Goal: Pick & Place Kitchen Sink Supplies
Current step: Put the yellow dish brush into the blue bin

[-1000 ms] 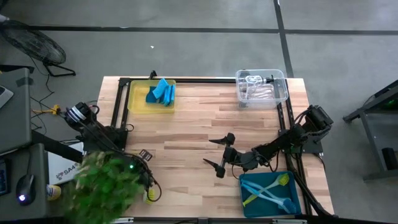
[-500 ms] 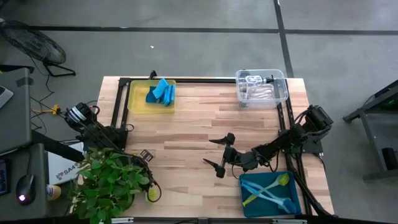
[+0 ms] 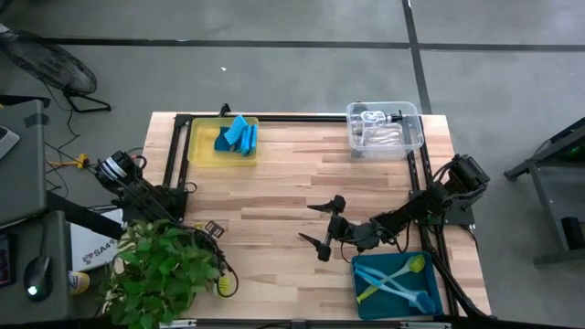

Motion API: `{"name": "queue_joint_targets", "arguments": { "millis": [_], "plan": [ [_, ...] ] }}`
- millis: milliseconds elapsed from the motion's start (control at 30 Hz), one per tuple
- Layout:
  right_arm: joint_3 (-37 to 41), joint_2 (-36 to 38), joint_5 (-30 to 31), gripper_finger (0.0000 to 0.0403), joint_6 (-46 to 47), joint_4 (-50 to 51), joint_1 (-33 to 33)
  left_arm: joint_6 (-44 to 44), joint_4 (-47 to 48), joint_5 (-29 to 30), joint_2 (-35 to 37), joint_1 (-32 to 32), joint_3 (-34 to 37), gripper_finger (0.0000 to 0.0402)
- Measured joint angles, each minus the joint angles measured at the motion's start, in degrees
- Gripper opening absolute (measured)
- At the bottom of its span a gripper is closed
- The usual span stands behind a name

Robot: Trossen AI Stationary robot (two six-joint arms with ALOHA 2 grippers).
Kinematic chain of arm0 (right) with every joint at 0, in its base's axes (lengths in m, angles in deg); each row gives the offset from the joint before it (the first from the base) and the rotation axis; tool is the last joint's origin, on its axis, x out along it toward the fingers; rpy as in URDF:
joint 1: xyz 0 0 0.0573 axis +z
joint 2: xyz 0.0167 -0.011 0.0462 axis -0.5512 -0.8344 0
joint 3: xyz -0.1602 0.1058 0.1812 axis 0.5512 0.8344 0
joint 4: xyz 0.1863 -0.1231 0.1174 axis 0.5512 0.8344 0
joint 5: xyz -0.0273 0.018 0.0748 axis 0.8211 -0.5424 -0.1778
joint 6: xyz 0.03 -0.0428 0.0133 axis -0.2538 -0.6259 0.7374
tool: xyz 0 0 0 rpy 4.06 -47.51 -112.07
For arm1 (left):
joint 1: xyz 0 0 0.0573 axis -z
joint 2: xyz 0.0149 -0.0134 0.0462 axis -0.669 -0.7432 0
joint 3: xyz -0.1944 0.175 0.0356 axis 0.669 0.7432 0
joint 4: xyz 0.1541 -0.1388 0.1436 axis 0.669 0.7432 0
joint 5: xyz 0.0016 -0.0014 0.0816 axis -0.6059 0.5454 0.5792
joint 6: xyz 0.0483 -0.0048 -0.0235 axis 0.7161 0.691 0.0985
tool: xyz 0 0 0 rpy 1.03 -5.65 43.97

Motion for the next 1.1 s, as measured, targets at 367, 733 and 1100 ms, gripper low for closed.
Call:
{"name": "queue_joint_targets", "arguments": {
  "millis": [367,733,1100],
  "plan": [
    [0.0,0.0,0.0,0.0397,0.0,0.0,0.0,-1.31,3.2,2.89,-0.03,0.01,-5.34,0.0152],
    [0.02,0.0,0.0,0.0397,0.01,0.0,0.0,-6.27,4.53,5.9,-0.01,-0.07,-5.43,0.0153],
    [0.02,0.0,0.0,0.0397,0.0,0.0,0.0,-7.27,9.09,10.36,0.01,-0.07,-5.47,0.0297]
  ]
}}
